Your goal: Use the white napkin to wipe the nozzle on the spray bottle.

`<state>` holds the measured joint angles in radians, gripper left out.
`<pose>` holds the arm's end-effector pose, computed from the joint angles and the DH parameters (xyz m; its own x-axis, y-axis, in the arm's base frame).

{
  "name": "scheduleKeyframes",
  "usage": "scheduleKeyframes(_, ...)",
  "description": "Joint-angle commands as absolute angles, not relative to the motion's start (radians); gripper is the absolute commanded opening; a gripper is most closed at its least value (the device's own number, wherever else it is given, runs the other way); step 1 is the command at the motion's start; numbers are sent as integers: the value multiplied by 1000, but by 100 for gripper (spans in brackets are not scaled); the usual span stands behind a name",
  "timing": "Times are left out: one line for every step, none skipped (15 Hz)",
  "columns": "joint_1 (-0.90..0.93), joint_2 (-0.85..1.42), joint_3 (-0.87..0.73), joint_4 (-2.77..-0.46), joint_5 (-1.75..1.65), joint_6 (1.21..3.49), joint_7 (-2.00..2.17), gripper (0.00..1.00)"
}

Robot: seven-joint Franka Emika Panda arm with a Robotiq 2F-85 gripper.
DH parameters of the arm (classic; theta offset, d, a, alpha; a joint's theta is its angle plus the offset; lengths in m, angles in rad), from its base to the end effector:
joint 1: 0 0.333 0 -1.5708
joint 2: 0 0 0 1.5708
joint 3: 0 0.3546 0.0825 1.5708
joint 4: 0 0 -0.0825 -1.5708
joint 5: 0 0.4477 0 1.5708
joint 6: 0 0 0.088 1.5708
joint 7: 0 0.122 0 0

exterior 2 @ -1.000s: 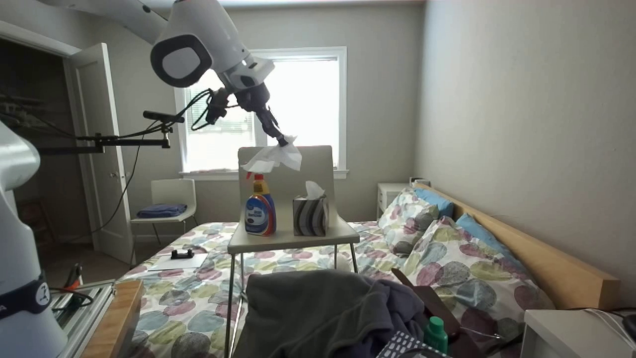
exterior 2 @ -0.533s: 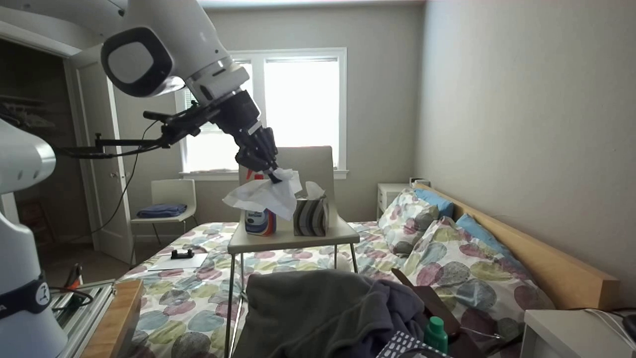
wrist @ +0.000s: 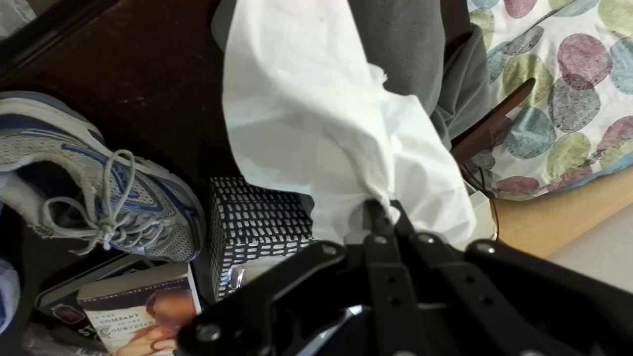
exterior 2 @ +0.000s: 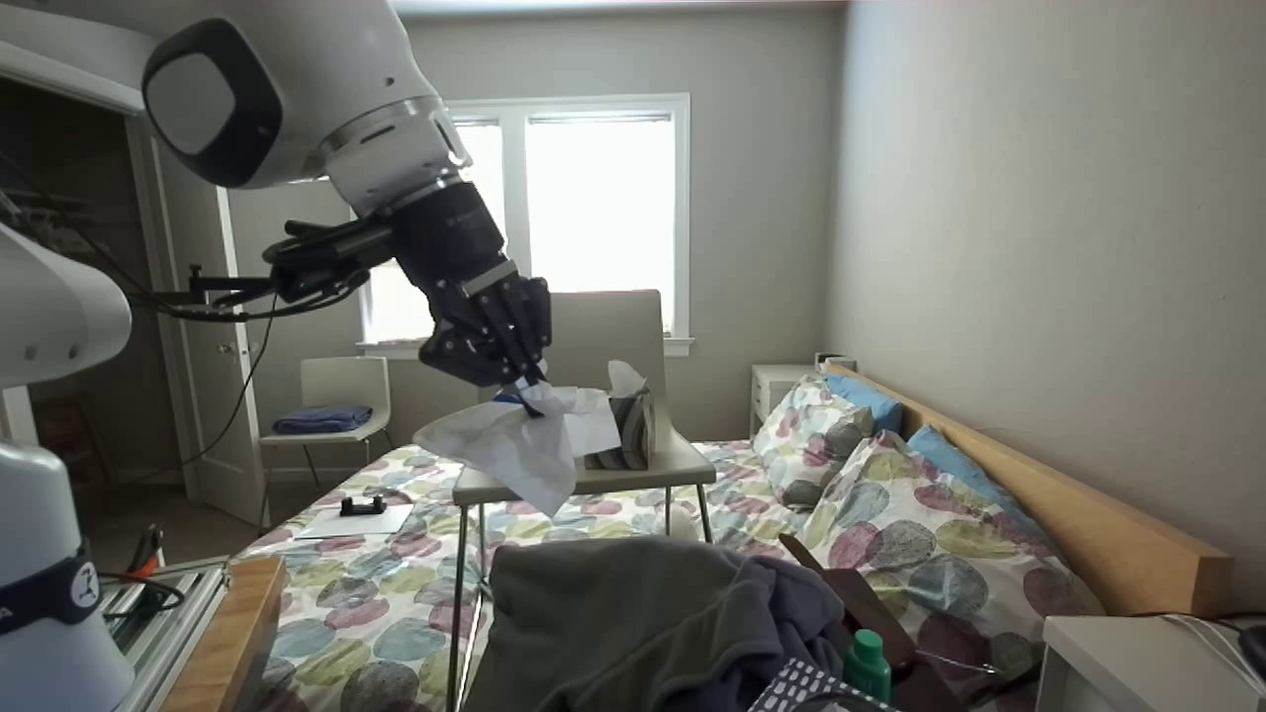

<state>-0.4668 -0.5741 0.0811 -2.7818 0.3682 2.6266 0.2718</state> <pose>0.3814 -0.1640 0.3987 0.5180 -0.8040 0.2918 -0.7303 -0.5934 -0.3385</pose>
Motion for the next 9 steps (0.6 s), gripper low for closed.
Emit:
scheduleKeyframes(-467,-573,83,-2781,368,2627,275,1)
scheduleKeyframes(-423,-543,20,-2777,295,2666,316,1)
scheduleKeyframes(-432,-507,0,-2775,289,2682,310,1)
scheduleKeyframes(-437,-476,-21,-2780,274,2706,311,1)
scheduleKeyframes(-437,-435,-49,-2780,270,2730,302,1)
scheduleKeyframes(-435,-401,-76,-2781,267,2756,298,1)
scheduleKeyframes(-424,-358,-105,-2776,278,2781,291,1)
scheduleKeyframes(-420,-316,-128,-2769,281,2799,289,1)
scheduleKeyframes(-408,-273,-151,-2762,292,2815,282,1)
